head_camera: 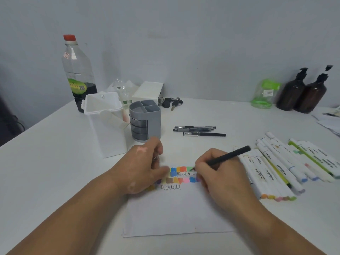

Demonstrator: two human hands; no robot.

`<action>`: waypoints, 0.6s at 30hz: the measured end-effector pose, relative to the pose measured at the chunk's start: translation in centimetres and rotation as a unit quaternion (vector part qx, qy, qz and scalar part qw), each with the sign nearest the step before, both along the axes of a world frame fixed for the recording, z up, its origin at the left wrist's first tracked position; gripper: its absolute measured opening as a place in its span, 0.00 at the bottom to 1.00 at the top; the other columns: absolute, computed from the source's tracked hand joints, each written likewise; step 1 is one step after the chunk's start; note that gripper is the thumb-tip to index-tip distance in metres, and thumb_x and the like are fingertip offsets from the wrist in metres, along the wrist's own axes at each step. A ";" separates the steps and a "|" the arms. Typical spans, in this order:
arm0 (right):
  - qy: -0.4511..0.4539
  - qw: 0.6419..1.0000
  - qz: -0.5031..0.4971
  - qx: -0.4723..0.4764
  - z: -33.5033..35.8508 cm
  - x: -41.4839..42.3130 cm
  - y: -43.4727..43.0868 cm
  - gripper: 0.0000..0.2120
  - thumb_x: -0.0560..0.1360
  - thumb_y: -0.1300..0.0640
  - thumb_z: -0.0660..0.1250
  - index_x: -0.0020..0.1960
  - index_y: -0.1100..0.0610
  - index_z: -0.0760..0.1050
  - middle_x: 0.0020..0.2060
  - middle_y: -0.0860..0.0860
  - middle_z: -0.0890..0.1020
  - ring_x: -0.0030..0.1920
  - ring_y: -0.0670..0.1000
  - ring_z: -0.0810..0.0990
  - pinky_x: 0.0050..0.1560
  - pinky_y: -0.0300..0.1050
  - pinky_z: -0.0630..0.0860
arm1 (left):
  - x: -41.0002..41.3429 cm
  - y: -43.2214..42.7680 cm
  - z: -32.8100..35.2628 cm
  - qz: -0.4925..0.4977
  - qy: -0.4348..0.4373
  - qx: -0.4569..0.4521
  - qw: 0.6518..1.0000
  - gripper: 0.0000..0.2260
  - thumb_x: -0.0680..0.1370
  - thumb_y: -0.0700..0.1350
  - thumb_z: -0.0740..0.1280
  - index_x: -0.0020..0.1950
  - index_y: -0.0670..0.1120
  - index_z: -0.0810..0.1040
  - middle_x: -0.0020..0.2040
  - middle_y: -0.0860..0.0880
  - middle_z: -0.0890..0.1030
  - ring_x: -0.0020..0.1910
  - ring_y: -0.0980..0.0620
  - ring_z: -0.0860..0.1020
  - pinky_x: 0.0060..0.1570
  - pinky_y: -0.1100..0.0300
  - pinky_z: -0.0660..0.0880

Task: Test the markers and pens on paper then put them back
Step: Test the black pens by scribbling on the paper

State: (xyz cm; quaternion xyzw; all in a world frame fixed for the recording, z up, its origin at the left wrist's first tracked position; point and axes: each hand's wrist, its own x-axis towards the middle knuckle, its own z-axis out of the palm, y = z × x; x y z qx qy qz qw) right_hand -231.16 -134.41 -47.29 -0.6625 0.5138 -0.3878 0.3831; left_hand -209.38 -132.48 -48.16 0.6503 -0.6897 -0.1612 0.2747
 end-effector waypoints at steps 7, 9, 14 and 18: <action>-0.198 0.979 0.035 0.045 1.0 -1.3 -1.3 0.09 0.76 0.66 0.71 0.38 0.58 0.82 0.29 0.56 0.81 0.26 0.50 0.76 0.28 0.39 0.74 | -0.5 0.3 0.4 0.031 0.081 -0.031 0.996 0.10 0.81 0.42 0.61 0.48 0.58 0.69 0.37 0.54 0.78 0.35 0.56 0.76 0.37 0.59 0.77; -0.241 0.968 0.049 0.058 1.1 -1.4 -1.5 0.11 0.77 0.67 0.68 0.40 0.57 0.84 0.31 0.57 0.82 0.29 0.51 0.78 0.30 0.40 0.76 | -0.8 0.3 0.3 0.028 0.102 -0.049 0.993 0.10 0.82 0.45 0.62 0.49 0.62 0.71 0.41 0.57 0.79 0.39 0.59 0.77 0.38 0.62 0.78; -0.324 0.939 0.083 0.076 1.5 -1.4 -1.5 0.06 0.70 0.62 0.68 0.37 0.55 0.82 0.33 0.60 0.82 0.29 0.52 0.79 0.28 0.42 0.76 | -1.4 0.5 0.4 0.004 0.137 -0.056 0.989 0.09 0.81 0.50 0.66 0.52 0.67 0.74 0.50 0.66 0.79 0.51 0.61 0.80 0.49 0.59 0.81; -0.304 0.946 0.101 0.056 1.5 -1.3 -1.3 0.05 0.69 0.60 0.69 0.36 0.53 0.82 0.33 0.59 0.83 0.29 0.52 0.79 0.28 0.42 0.76 | -1.9 0.8 0.6 -0.012 0.163 -0.042 0.986 0.08 0.79 0.50 0.69 0.52 0.66 0.76 0.49 0.66 0.81 0.52 0.58 0.82 0.50 0.57 0.82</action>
